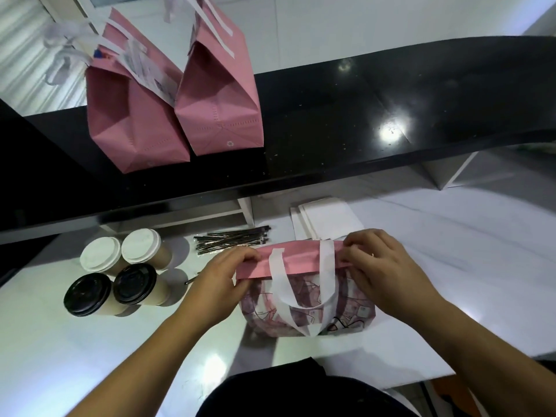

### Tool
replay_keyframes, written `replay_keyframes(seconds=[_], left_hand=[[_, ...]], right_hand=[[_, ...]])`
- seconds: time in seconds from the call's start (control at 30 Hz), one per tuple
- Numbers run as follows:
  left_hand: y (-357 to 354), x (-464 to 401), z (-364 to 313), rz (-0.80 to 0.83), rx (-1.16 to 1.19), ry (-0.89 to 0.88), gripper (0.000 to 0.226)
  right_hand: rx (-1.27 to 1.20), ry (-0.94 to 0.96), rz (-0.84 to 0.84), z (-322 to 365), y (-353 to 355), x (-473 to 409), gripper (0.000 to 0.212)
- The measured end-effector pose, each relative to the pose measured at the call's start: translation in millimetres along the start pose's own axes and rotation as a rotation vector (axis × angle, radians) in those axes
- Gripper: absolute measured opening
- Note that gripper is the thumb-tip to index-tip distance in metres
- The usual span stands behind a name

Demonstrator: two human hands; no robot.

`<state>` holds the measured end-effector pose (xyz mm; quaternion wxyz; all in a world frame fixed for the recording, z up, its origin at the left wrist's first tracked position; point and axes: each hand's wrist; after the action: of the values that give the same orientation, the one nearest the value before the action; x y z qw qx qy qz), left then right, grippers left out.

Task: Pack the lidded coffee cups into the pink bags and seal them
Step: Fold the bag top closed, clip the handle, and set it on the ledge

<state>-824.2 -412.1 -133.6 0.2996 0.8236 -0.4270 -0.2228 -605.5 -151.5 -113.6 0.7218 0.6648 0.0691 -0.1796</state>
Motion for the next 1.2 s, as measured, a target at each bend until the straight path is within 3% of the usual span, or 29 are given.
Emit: replay_keyframes(seconds=[0.17, 0.27, 0.43, 0.57, 0.63, 0.83, 0.93, 1.0, 1.1, 1.2], left_hand=[[0, -1, 1, 0.029, -0.114, -0.183, 0.033], [2, 1, 3, 0.062, -0.124, -0.185, 0.018], [1, 6, 3, 0.003, -0.056, -0.137, 0.016], [-2, 6, -1, -0.086, 0.122, 0.064, 0.041], [-2, 5, -2, -0.122, 0.235, 0.134, 0.044], [4, 4, -7, -0.103, 0.248, 0.127, 0.051], [8, 5, -8, -0.030, 0.090, 0.124, 0.055], [7, 4, -9, -0.017, 0.063, 0.148, 0.047], [5, 2, -12, -0.033, 0.054, 0.143, 0.040], [4, 0, -16, -0.015, -0.097, 0.065, 0.032]], right_hand=[[-0.033, 0.056, 0.001, -9, -4, 1, 0.012], [-0.037, 0.093, 0.001, -14, -7, 5, 0.014], [-0.079, 0.086, -0.031, -16, -6, 8, 0.026], [-0.210, -0.080, -0.054, -12, -6, 10, 0.011], [-0.317, -0.251, -0.050, -10, -5, 10, 0.024], [-0.460, -0.499, 0.086, -4, -1, 5, 0.031], [-0.423, -0.474, 0.139, -5, -1, 3, 0.019], [-0.395, -0.441, 0.110, -8, -2, 4, 0.012], [-0.320, -0.370, 0.080, -12, -5, 6, 0.014], [-0.172, -0.270, 0.056, -12, -1, 5, 0.012]])
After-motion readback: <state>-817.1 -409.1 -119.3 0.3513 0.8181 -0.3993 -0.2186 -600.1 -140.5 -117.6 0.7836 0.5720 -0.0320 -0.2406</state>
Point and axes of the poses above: each hand's wrist, its own x-axis away from the middle knuckle, its own y-axis out of the back of the hand, z = x × y, and after that the axes turned 8 degrees about x, right-handed
